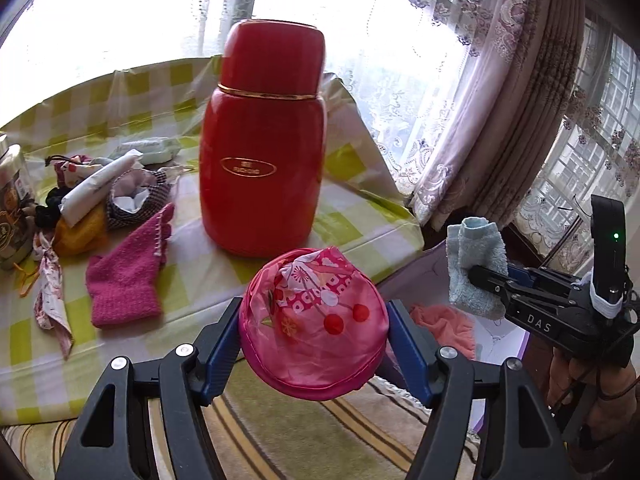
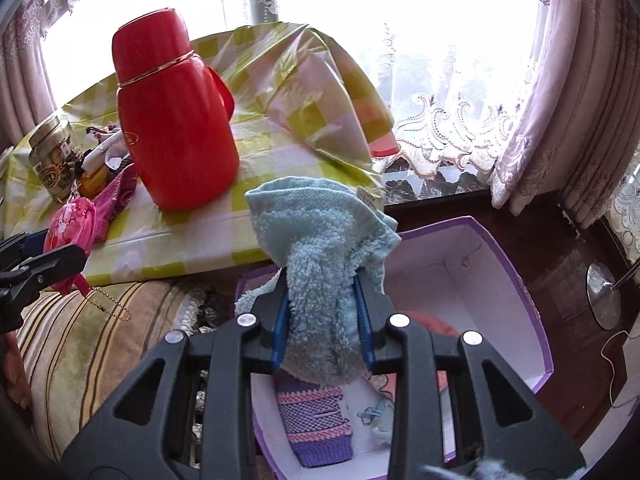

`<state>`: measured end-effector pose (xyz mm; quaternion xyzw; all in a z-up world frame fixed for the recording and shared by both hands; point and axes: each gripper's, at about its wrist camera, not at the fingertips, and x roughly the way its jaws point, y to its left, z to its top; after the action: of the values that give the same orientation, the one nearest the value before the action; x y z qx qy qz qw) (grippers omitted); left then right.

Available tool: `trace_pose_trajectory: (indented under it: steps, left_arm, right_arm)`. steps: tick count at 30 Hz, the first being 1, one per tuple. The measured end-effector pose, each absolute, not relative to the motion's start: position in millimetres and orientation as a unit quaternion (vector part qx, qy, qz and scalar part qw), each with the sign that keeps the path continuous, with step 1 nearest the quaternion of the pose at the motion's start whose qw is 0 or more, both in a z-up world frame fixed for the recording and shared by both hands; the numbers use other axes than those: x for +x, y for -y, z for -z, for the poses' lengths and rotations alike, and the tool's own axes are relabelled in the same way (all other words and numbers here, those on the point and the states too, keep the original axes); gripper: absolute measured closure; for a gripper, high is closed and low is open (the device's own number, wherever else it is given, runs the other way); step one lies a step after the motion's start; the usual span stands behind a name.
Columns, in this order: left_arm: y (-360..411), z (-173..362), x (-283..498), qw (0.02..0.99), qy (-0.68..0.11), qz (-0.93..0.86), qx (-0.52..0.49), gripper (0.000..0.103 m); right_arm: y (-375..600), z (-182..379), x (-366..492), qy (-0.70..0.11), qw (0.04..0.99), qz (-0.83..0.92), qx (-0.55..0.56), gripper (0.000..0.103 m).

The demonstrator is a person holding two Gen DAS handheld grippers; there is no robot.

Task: Organize soft objects
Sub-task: 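Carry the purse and blue towel to the white box and release both, then move both open tools back over the bed toward the remaining items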

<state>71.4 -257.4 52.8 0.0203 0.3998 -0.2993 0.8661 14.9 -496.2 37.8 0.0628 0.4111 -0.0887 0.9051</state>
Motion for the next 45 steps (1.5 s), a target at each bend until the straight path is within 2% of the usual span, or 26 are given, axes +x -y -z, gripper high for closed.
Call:
trace_pose_trajectory:
  steps: [7, 14, 16, 17, 31, 45]
  left_arm:
    - [304.9, -50.0, 55.0, 0.839, -0.413, 0.352, 0.032, 0.033]
    - [346.4, -49.2, 33.7, 0.81, -0.416, 0.41, 0.043, 0.032]
    - [355.5, -45.6, 29.8, 0.798, -0.425, 0.425, 0.046, 0.027]
    - [358.1, -43.8, 29.5, 0.796, -0.428, 0.426, 0.049, 0.025]
    - [310.1, -44.6, 48.7, 0.822, -0.427, 0.376, 0.015, 0.024]
    - [216.5, -60.0, 68.1, 0.864, -0.398, 0.304, -0.044, 0.024]
  right_arm:
    - [531.3, -44.2, 4.2, -0.401, 0.905, 0.132, 0.061, 0.067]
    - [551.2, -51.4, -1.1, -0.391, 0.906, 0.151, 0.065, 0.048]
    - [554.3, -52.3, -4.8, -0.388, 0.906, 0.153, 0.069, 0.04]
    - [555.2, -52.0, -6.5, -0.388, 0.906, 0.153, 0.071, 0.039]
    - [532.0, -61.6, -4.5, -0.389, 0.911, 0.126, 0.054, 0.039]
    - [435.3, -78.2, 15.0, -0.395, 0.918, 0.023, 0.002, 0.039]
